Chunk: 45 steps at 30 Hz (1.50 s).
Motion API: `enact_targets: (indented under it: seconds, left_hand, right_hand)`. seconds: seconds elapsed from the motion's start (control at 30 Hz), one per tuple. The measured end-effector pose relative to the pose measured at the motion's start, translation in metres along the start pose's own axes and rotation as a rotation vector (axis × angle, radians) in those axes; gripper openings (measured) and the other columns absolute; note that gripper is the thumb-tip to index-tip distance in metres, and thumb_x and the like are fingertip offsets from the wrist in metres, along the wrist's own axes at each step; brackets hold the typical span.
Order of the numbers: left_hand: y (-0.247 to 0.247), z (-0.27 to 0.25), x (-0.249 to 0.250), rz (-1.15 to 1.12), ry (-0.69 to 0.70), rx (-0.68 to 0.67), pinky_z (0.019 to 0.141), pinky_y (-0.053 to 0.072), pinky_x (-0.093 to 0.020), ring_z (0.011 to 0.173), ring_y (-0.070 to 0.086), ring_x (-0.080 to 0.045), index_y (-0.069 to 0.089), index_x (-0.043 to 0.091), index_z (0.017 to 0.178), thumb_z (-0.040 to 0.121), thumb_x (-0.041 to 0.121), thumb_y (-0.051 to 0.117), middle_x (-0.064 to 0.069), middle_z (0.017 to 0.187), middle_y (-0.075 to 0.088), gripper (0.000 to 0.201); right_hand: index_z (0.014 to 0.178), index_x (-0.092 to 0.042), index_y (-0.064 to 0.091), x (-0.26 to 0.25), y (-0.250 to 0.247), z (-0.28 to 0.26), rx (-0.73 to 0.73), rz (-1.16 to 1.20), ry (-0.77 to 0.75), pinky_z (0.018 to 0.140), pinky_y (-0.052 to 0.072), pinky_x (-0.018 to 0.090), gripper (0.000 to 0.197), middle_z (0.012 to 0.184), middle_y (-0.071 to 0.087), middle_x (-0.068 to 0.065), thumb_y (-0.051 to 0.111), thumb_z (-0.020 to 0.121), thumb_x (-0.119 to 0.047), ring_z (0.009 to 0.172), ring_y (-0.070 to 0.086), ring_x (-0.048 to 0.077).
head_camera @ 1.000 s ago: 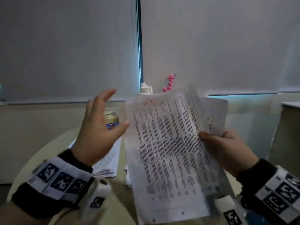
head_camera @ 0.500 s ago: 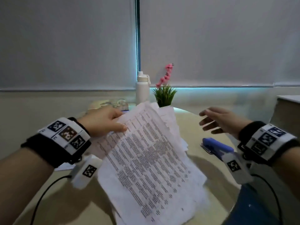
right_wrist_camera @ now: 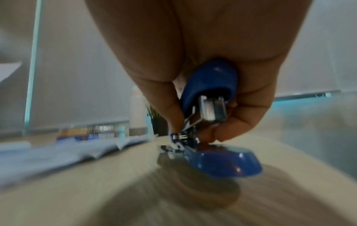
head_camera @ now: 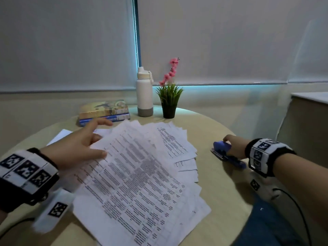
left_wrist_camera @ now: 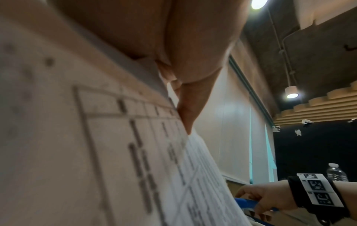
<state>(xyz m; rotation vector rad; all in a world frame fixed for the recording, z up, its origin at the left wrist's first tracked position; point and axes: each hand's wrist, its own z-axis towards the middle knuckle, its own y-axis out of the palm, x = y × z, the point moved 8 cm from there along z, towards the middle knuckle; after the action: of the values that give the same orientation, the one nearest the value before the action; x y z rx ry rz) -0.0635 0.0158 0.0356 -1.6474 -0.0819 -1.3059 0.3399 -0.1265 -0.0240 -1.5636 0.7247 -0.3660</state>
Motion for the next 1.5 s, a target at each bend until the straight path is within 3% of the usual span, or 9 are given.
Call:
enact_targets:
  seconds: [0.1,0.23,0.3,0.4,0.67,0.87,1.13,1.23,1.5]
  left_hand:
    - [0.009,-0.003,0.031,0.103,0.1,-0.081,0.092,0.052,-0.046,0.099,0.068,-0.015,0.055,0.051,0.111,0.071,0.034,0.066,0.008,0.11,0.07,0.045]
    - [0.021,0.0,0.061,0.0,0.148,-0.137,0.087,0.054,-0.032,0.099,0.069,-0.013,0.068,0.033,0.104,0.078,0.017,0.066,0.012,0.108,0.071,0.031]
    - [0.027,0.003,0.077,-0.096,0.168,-0.15,0.08,0.055,-0.028,0.093,0.071,-0.014,0.068,0.023,0.105,0.082,-0.001,0.068,0.007,0.103,0.074,0.032]
    - [0.037,0.006,0.096,-0.167,0.189,-0.194,0.086,0.054,-0.036,0.098,0.07,-0.022,0.064,0.019,0.109,0.079,-0.006,0.068,-0.005,0.109,0.072,0.039]
    - [0.049,0.006,0.125,-0.209,0.253,-0.239,0.092,0.05,-0.045,0.1,0.068,-0.028,0.066,0.024,0.111,0.062,0.014,0.079,-0.011,0.112,0.071,0.051]
    - [0.046,0.004,0.128,-0.247,0.258,-0.249,0.078,0.056,-0.03,0.088,0.071,-0.02,0.065,0.017,0.108,0.07,-0.003,0.071,-0.009,0.1,0.073,0.044]
    - [0.044,0.004,0.13,-0.331,0.286,-0.216,0.086,0.054,-0.037,0.092,0.067,-0.026,0.063,0.005,0.109,0.067,-0.007,0.065,-0.018,0.103,0.069,0.044]
    - [0.045,0.004,0.129,-0.312,0.298,-0.212,0.094,0.051,-0.045,0.1,0.065,-0.035,0.062,0.0,0.113,0.067,-0.005,0.067,-0.024,0.112,0.067,0.047]
    - [0.056,0.002,0.131,-0.239,0.31,-0.168,0.083,0.053,-0.03,0.09,0.067,-0.016,0.065,0.005,0.099,0.067,-0.006,0.071,-0.009,0.095,0.071,0.035]
  right_hand:
    - [0.136,-0.015,0.039,-0.009,-0.03,-0.014,0.206,0.378,-0.104,0.067,0.043,0.028,0.055,0.112,0.058,0.019,0.058,0.085,-0.006,0.085,0.054,0.028]
    - [0.127,-0.038,0.043,-0.057,-0.08,-0.094,0.343,0.941,-0.521,0.051,0.05,0.029,0.064,0.085,0.056,0.007,0.055,0.085,0.007,0.064,0.055,0.023]
    - [0.122,-0.047,0.044,-0.09,-0.089,-0.14,0.313,0.901,-0.752,0.056,0.051,0.025,0.064,0.088,0.056,0.004,0.058,0.085,0.004,0.062,0.058,0.019]
    - [0.126,-0.054,0.037,-0.123,-0.084,-0.185,0.393,0.535,-0.923,0.082,0.048,0.029,0.061,0.109,0.059,-0.011,0.059,0.079,-0.021,0.091,0.06,0.014]
    - [0.133,-0.052,0.026,-0.145,-0.066,-0.204,0.539,0.283,-0.941,0.079,0.032,0.002,0.067,0.101,0.041,-0.016,0.048,0.077,-0.024,0.083,0.037,-0.002]
    - [0.136,-0.046,0.029,-0.149,-0.066,-0.209,0.641,0.29,-0.928,0.071,0.036,0.022,0.066,0.103,0.042,-0.012,0.049,0.08,-0.019,0.082,0.04,0.006]
    - [0.136,-0.018,0.047,-0.163,-0.074,-0.225,0.887,0.131,-0.944,0.06,0.042,0.029,0.061,0.098,0.056,0.012,0.055,0.076,-0.008,0.076,0.05,0.023]
    - [0.138,-0.024,0.042,-0.163,-0.076,-0.22,0.806,0.252,-0.928,0.065,0.037,0.023,0.066,0.098,0.051,0.002,0.053,0.075,-0.009,0.077,0.038,0.01]
    - [0.139,-0.023,0.042,-0.179,-0.081,-0.223,0.836,0.218,-0.938,0.059,0.049,0.036,0.06,0.098,0.055,0.011,0.047,0.08,-0.015,0.074,0.053,0.029]
